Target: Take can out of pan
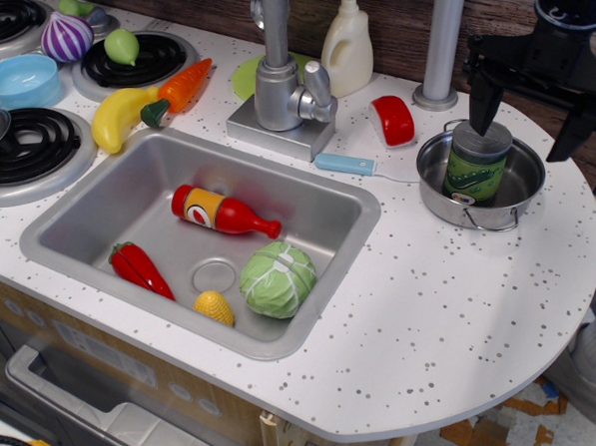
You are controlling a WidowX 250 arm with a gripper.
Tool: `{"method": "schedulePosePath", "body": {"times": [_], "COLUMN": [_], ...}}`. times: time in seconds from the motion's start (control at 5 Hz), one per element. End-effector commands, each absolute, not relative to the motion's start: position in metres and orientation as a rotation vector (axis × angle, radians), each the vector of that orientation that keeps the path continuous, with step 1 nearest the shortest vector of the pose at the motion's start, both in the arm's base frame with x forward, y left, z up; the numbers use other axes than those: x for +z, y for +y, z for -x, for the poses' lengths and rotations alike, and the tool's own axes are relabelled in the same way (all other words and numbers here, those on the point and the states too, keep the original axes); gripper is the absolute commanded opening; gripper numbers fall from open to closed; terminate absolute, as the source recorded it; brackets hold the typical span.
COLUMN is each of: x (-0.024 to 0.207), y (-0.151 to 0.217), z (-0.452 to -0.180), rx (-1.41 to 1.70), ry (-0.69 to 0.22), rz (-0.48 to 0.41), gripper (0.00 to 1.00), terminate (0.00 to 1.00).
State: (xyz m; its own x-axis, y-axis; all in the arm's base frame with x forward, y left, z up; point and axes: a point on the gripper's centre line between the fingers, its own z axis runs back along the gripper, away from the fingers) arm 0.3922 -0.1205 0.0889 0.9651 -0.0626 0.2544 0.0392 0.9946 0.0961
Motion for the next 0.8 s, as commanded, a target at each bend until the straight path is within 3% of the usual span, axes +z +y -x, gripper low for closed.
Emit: {"method": "schedulePosePath", "body": {"times": [0.0,0.6], "x": [0.103,0.077], "y": [-0.108,-0.089], "z": [-0.411,-0.421], "rx": [-0.086,-0.118], "ry": [-0.327,-0.352], "rz": [-0.069,-0.018], "gripper": [1.00,1.00], "terminate": [0.00,0.00]}}
